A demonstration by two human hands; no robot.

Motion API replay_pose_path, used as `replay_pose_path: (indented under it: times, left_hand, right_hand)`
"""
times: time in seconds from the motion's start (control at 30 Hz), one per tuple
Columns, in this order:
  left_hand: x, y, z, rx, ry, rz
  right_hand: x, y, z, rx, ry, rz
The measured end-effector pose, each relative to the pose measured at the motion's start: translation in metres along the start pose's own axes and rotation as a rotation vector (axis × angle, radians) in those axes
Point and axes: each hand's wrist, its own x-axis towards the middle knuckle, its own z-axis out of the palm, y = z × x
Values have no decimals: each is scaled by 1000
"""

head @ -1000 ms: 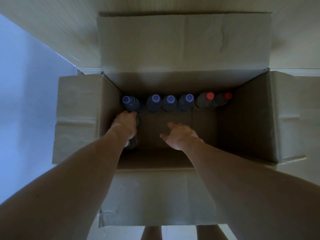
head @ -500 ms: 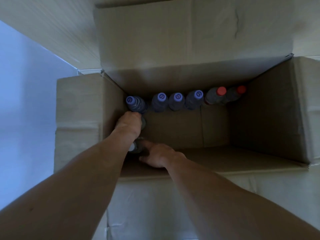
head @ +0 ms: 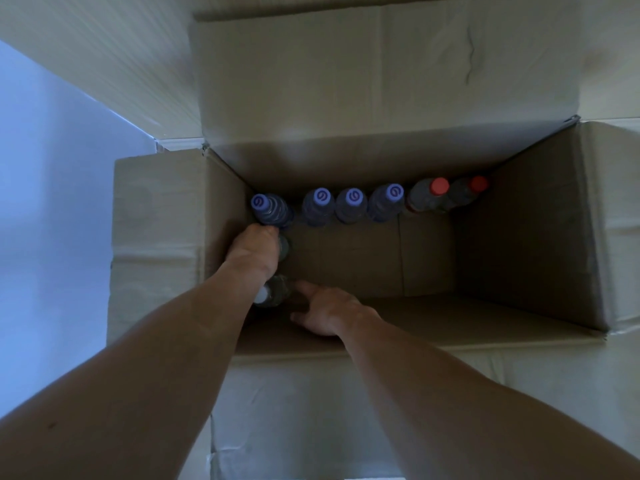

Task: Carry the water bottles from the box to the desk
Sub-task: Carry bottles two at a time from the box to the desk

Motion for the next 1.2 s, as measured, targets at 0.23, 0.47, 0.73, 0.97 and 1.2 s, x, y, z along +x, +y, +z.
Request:
replay_pose_path:
  times: [0.23,0.47,0.73,0.97,1.2]
  left_hand:
    - [-2,2,-2,22,-3,5]
    - [-5,5,-6,54,13,-27]
    - [-9,7,-5,66,39,-38]
    - [-13,6,-7,103,70,-68]
    - [-17,5,-11,37,126,-80]
  right_hand:
    - [-7,10,-6,-29,8,37]
    - [-17,28,-11,-71,27,87]
    - [-20,43,-12,-88,54,121]
    - [-24,45,-17,-90,85,114]
    - [-24,45,-26,-124,140,115]
